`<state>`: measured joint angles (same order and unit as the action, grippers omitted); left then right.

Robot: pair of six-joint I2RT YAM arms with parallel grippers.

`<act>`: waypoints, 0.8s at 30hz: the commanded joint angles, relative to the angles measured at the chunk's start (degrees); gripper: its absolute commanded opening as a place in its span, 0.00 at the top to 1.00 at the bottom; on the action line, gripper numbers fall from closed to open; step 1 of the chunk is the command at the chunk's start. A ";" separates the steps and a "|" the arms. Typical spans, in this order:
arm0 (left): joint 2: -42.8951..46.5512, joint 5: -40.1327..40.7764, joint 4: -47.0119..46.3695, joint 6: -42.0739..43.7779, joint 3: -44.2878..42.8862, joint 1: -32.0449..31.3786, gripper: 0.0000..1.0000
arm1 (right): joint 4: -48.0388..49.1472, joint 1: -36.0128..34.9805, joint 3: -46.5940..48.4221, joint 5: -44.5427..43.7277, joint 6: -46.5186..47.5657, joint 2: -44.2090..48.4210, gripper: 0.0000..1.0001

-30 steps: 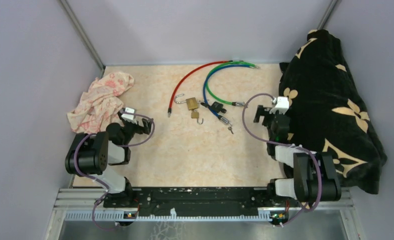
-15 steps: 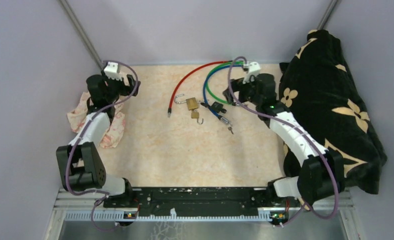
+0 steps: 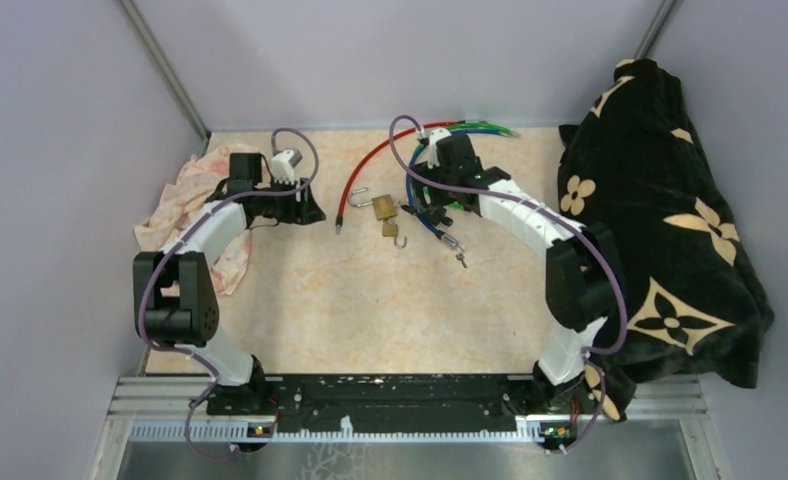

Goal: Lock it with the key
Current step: Pick up the lock from the center of the board.

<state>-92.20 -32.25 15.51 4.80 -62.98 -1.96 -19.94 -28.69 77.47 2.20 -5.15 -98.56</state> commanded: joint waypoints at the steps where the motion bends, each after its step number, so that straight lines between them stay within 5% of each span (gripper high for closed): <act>1: -1.12 -4.22 6.08 -1.09 -3.68 0.05 0.34 | -4.12 0.11 9.48 3.03 7.35 -7.12 0.29; 5: -0.68 -6.20 5.99 -0.31 -2.30 -0.15 0.31 | -11.36 1.69 15.78 3.40 14.10 -13.50 0.35; 13: 1.95 -9.24 3.89 0.94 0.15 -0.18 0.31 | -10.97 5.42 14.60 17.44 24.23 -17.84 0.27; 24: 4.44 -10.94 2.83 1.91 1.43 -0.24 0.31 | -13.80 5.84 20.33 19.34 25.94 -26.39 0.31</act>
<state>-89.91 -41.01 19.40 5.02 -62.39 -2.15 -31.99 -22.65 95.20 17.45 19.22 -122.78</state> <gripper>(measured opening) 0.691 0.697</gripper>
